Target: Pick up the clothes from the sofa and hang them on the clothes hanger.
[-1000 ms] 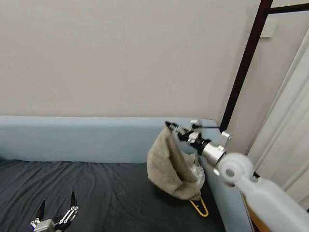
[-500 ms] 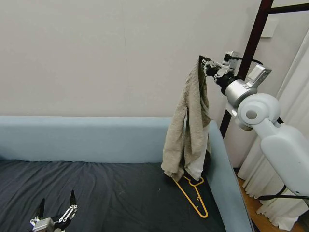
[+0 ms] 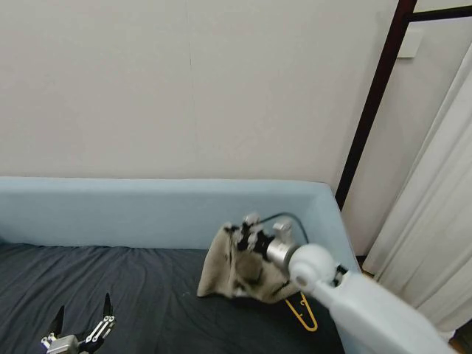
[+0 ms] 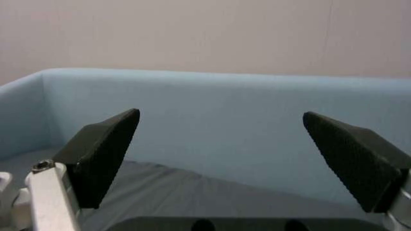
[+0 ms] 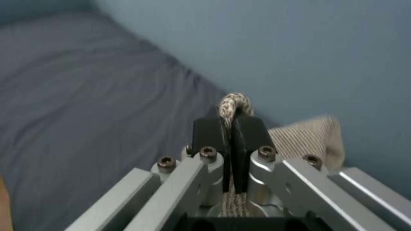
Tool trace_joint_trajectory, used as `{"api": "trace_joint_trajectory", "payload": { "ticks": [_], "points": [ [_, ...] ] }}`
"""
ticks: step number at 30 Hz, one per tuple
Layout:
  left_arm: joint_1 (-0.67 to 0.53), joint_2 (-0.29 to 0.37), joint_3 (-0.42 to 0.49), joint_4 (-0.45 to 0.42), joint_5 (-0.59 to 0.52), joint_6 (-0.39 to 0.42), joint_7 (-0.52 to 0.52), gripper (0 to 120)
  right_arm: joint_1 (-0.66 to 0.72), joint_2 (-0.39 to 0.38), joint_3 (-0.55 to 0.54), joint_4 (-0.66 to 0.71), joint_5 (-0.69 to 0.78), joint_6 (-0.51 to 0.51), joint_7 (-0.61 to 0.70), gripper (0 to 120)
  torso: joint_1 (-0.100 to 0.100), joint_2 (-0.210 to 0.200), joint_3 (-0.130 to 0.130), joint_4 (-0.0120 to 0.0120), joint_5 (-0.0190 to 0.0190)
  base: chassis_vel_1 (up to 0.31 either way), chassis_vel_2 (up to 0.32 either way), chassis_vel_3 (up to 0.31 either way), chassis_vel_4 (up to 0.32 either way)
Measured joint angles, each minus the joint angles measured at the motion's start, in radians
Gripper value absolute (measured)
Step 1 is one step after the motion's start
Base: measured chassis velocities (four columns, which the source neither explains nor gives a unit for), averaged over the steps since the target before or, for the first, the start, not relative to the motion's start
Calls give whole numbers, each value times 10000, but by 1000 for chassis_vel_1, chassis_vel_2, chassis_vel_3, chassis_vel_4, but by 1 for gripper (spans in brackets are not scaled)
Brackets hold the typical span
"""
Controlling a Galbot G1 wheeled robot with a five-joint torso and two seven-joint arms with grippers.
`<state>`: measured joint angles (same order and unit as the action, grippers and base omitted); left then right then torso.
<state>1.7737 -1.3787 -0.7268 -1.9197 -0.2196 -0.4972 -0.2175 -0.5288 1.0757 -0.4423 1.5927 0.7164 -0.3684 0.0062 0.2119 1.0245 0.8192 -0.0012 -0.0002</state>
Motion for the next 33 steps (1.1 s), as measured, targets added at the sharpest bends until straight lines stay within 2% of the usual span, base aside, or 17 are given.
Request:
{"api": "trace_joint_trajectory", "payload": {
  "ticks": [2, 7, 16, 18, 19, 20, 22, 24, 26, 27, 29, 31, 33],
  "points": [
    [52, 198, 7, 507, 283, -225, 92, 100, -275, 651, -304, -1104, -600, 424, -69, 0, 1, 0, 0, -1, 0, 0, 0, 0, 0],
    [41, 306, 128, 1252, 837, -609, 550, 100, -502, 1324, -684, -2162, -970, 980, -43, 0, 1, 0, 0, -3, -4, 0, 0, 0, 0],
    [-105, 5, 416, 1213, 1142, -565, 640, 100, -771, 1867, -941, -2126, -437, 1511, 403, 0, 1, 0, 0, -3, -1, 0, 0, 0, 0],
    [-142, -137, 476, 1168, 1302, -528, 641, 100, -814, 1890, -1063, -1644, -333, 1398, 1037, 7, 1, 0, 0, -3, 2, 0, 0, 0, 0],
    [-157, -236, 529, 1172, 1403, -517, 652, 100, -839, 1861, -1192, -1095, -23, 951, 1980, 11, 1, 0, 0, -2, 2, 0, 0, 0, 0],
    [-157, -236, 529, 1172, 1403, -517, 652, 100, -839, 1861, -1192, -1095, -23, 951, 1980, 11, 1, 0, 0, -2, 2, 0, 0, 0, 0],
    [-207, -441, 662, 1296, 1542, -524, 749, 100, -919, 1742, -1366, 171, 828, 56, 3596, 20, 1, 0, 0, -2, 1, 0, 0, 0, 0],
    [-269, -622, 785, 1389, 1674, -535, 858, 100, -1024, 1555, -1504, 1135, 1098, -602, 4375, 29, 1, 0, 0, -2, 1, 0, 0, 0, 0],
    [-307, -753, 890, 1400, 1830, -535, 984, 100, -1117, 1474, -1647, 1466, 1115, -982, 4839, 37, 1, 1, -1, -4, 1, 0, 0, 0, 0],
    [-307, -753, 890, 1400, 1830, -535, 984, 100, -1117, 1474, -1647, 1466, 1115, -982, 4839, 37, 1, 1, -1, -4, 1, 0, 0, 0, 0],
    [-330, -852, 990, 1398, 1961, -536, 1068, 100, -1276, 1468, -1655, 1479, 1087, -1065, 5028, 47, 1, 0, 0, -3, 1, 0, 0, 0, 0],
    [-336, -865, 1012, 1398, 1992, -535, 1090, 100, -1332, 1478, -1623, 1478, 1088, -1075, 5067, 51, 1, 0, 0, -3, 2, 0, 0, 0, 0],
    [-361, -881, 1074, 1448, 2085, -534, 1127, 100, -1459, 1474, -1499, 1505, 1097, -1106, 5115, 62, 1, 1, 0, -4, 2, 0, 0, 0, 0]
  ]
}}
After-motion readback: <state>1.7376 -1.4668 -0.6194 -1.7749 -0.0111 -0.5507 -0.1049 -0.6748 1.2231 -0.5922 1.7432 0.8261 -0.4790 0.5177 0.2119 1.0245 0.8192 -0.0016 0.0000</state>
